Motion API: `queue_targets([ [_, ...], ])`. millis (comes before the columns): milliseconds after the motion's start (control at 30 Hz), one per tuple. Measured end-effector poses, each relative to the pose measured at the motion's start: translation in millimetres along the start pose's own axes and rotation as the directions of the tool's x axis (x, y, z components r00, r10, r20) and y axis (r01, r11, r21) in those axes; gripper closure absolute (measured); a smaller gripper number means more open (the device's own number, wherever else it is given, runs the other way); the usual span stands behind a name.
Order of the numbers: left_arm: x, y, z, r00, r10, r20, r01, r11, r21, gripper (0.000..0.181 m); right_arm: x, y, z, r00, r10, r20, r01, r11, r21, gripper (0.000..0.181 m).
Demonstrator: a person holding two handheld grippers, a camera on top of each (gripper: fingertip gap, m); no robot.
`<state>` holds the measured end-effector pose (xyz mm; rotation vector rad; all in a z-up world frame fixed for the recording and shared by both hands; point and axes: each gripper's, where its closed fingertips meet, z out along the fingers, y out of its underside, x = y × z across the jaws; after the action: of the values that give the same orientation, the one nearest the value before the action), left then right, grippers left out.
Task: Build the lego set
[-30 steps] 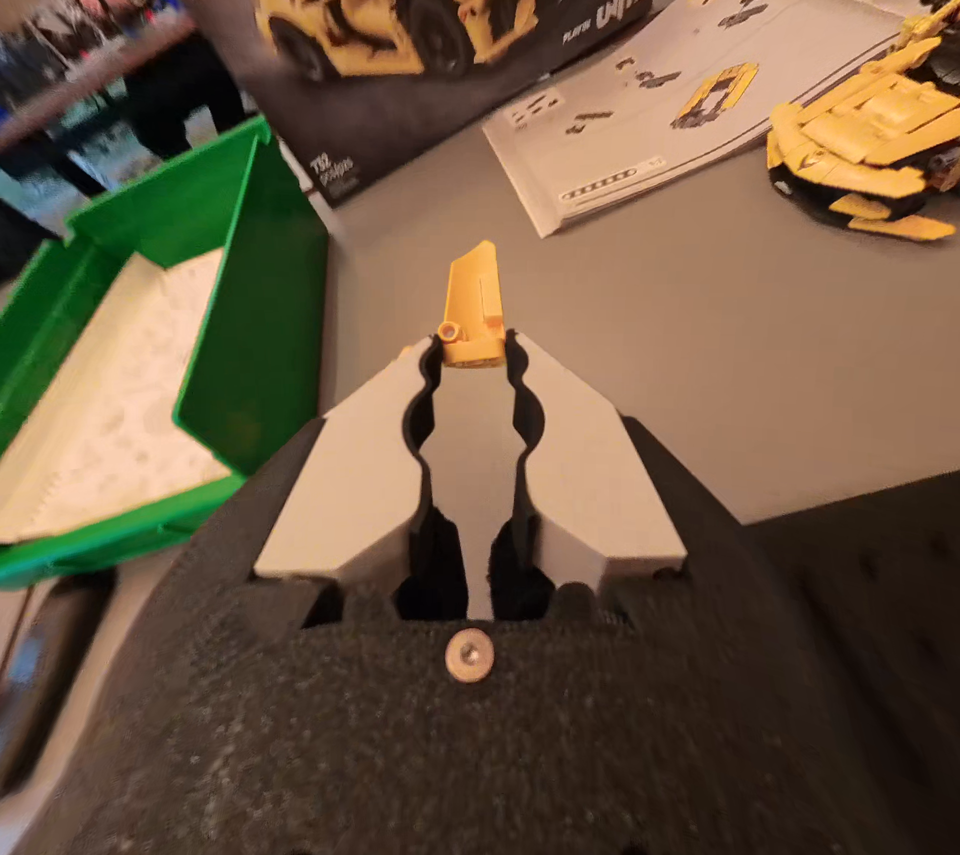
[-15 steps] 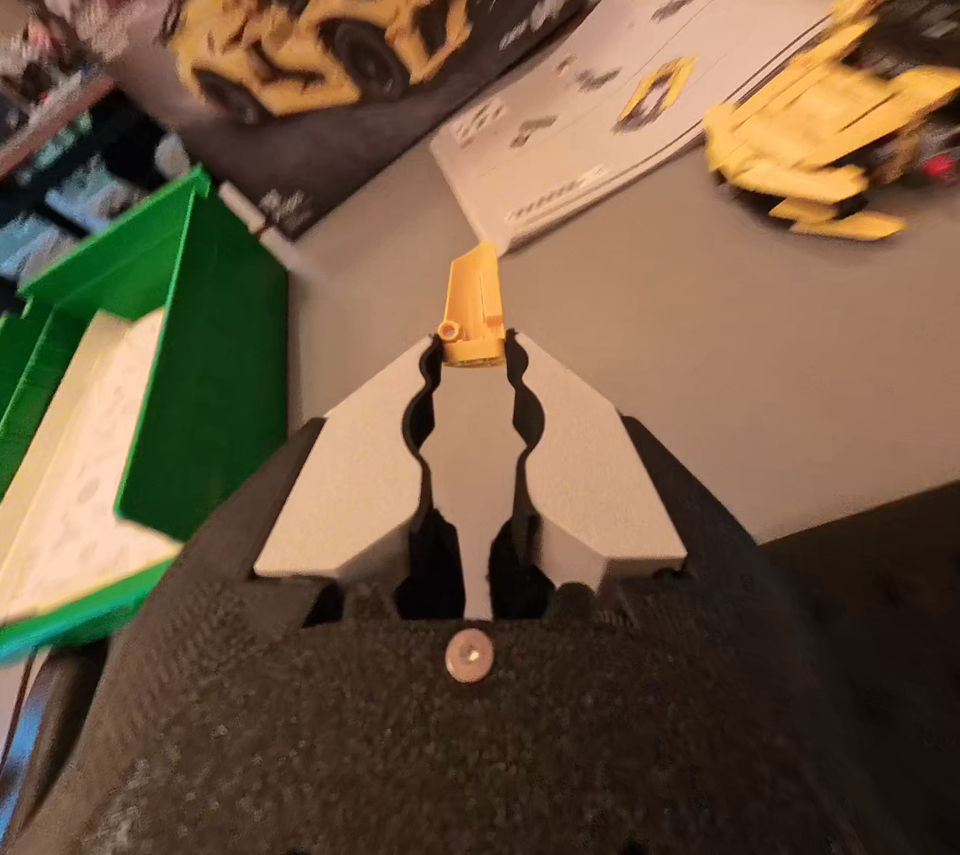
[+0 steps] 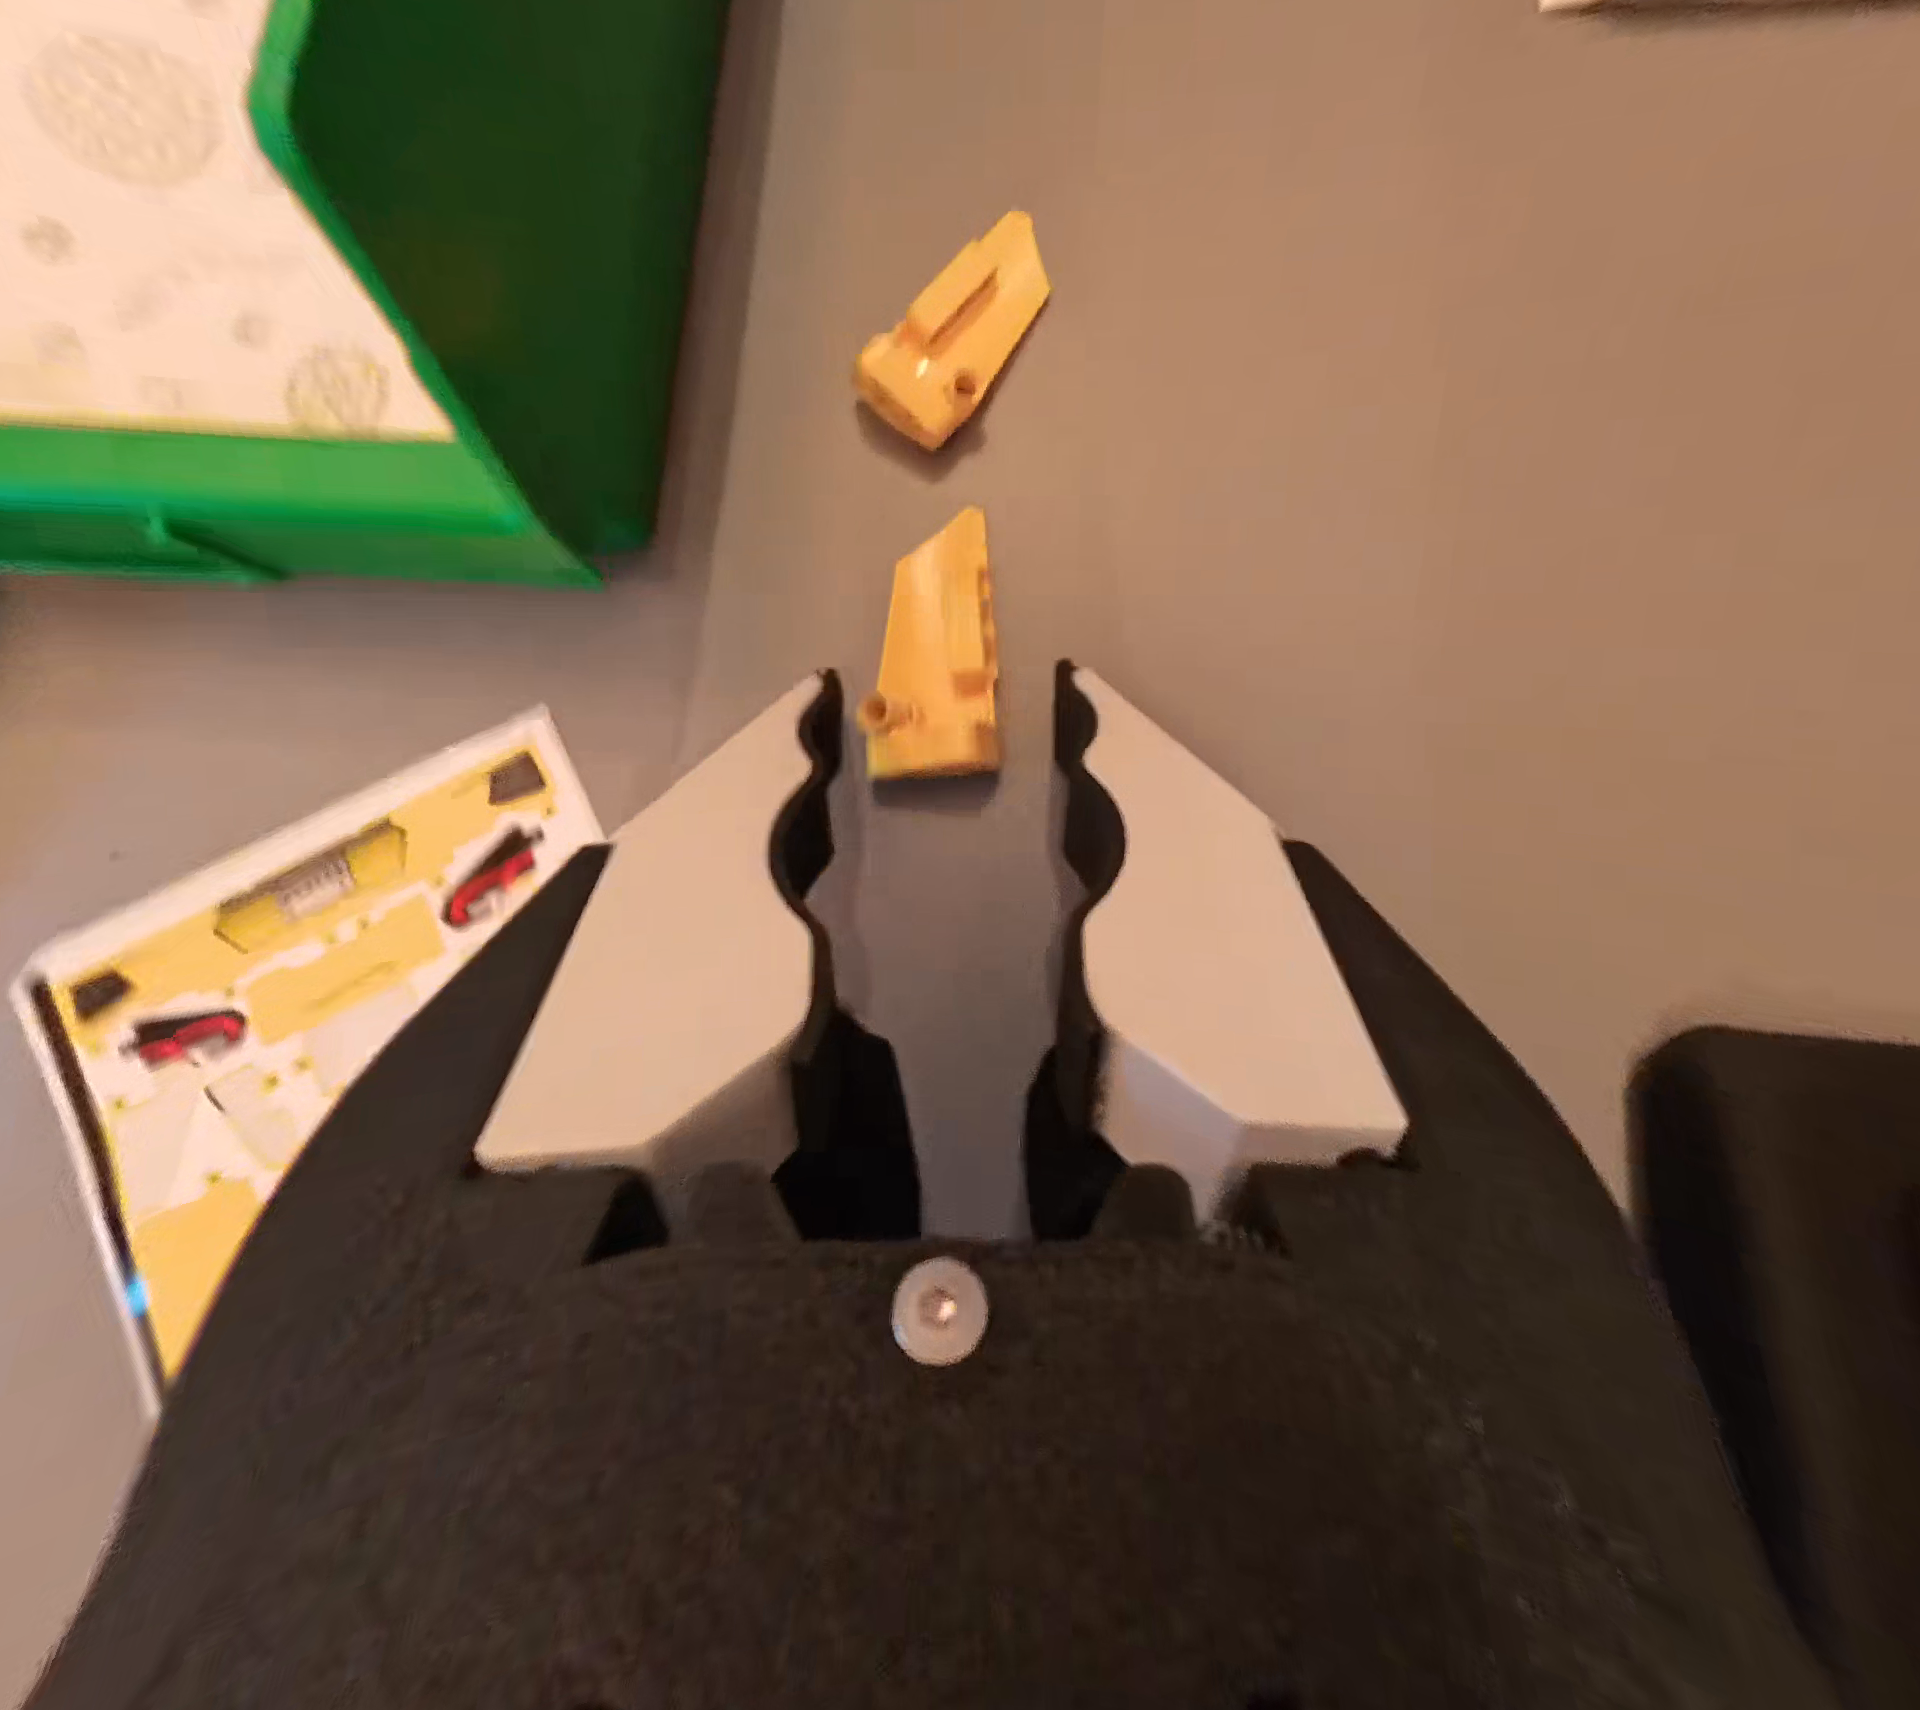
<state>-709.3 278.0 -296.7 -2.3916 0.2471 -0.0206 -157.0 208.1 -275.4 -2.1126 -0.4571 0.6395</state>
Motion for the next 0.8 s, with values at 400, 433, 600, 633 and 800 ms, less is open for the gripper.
queue_targets([
  [400, 2.3, -51.0, 49.1, 0.995, 0.098, 0.014, -0.099, 0.993, 0.058, 0.137, 0.7, -1.9, -4.2, 1.0, 0.001, -0.017, 0.0, 1.0, 0.027, 0.162],
  [433, 3.5, -50.4, 50.0, 0.997, 0.076, -0.003, -0.076, 0.996, 0.053, 0.152, 1.0, -1.8, -4.0, 1.0, 0.005, -0.015, -0.005, 1.0, 0.025, 0.162],
  [600, 17.0, -54.5, 49.4, 0.996, 0.09, -0.027, -0.088, 0.994, 0.057, 0.153, 2.4, -4.3, -3.1, 1.0, 0.01, -0.007, -0.01, 0.999, 0.033, 0.162],
  [633, 26.3, -60.1, 48.0, 0.995, 0.087, -0.051, -0.083, 0.994, 0.077, 0.153, 3.0, -8.8, -4.4, 1.0, 0.003, -0.014, -0.002, 0.998, 0.056, 0.163],
  [800, 114.1, -142.4, 26.7, 0.958, 0.143, -0.247, -0.064, 0.951, 0.303, 0.153, -5.8, -81.1, -10.8, 1.0, -0.018, 0.025, 0.012, 0.978, 0.209, 0.16],
])
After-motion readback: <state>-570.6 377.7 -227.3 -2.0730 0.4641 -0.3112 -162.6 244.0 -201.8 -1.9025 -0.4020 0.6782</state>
